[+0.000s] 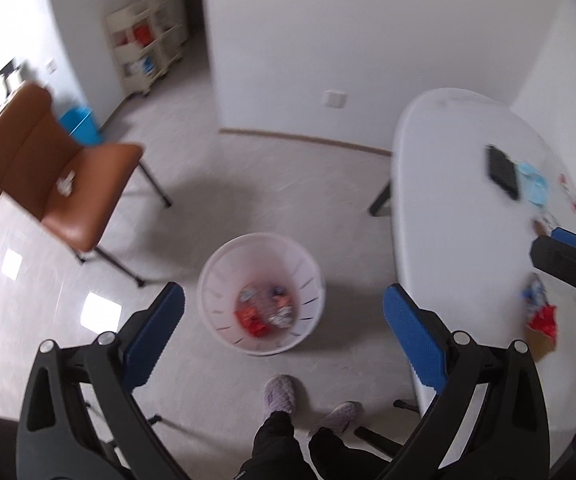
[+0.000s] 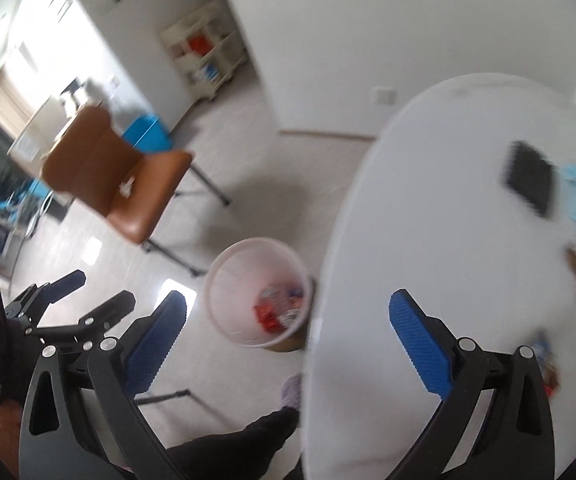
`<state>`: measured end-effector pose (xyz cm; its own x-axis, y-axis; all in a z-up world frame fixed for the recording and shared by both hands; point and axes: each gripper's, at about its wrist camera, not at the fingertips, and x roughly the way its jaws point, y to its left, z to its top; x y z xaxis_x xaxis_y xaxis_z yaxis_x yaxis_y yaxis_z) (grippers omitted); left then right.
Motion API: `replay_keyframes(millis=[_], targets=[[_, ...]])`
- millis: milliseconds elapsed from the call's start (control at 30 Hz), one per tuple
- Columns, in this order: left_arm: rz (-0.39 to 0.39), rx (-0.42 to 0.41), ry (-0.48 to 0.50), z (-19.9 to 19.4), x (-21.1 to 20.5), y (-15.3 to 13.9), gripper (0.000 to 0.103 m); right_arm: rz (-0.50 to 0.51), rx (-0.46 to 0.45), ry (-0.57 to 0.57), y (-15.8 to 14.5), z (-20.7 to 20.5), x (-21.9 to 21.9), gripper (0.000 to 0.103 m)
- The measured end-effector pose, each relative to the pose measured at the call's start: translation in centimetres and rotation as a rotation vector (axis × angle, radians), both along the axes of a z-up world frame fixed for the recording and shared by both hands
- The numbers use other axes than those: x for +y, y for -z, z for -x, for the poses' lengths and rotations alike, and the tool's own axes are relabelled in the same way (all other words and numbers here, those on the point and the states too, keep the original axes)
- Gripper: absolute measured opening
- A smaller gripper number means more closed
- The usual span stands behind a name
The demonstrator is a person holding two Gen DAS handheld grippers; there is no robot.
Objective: Collect trash
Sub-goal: 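Move both tools back over the table toward the blue box and cardboard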
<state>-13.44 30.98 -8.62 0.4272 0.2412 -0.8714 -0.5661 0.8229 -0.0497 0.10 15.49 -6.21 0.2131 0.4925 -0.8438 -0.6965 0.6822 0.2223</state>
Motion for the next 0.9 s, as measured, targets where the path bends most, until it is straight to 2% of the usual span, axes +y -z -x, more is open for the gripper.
replay_keyframes(millis=[167,400,633,900], targets=[[0.005,-0.025,0.107,-2.3,-3.9,-1.4,0.095,-0.016,-0.047,0.14,-2.2,-0.2,-7.1,0.1],[0.018,-0.034,0.228,-4.7,-8.5,-2.0,0.095,-0.022,-0.052,0.303,-2.4,-0.6,-14.2,0.101],[0.016,-0.035,0.283,-6.0,-11.2,-2.1,0.095,-0.029,-0.055,0.385,-2.2,-0.5,-17.7,0.101],[0.012,-0.019,0.304,-6.9,-12.2,-2.0,0.095,-0.038,-0.058,0.408,-2.2,-0.5,-19.2,0.101]])
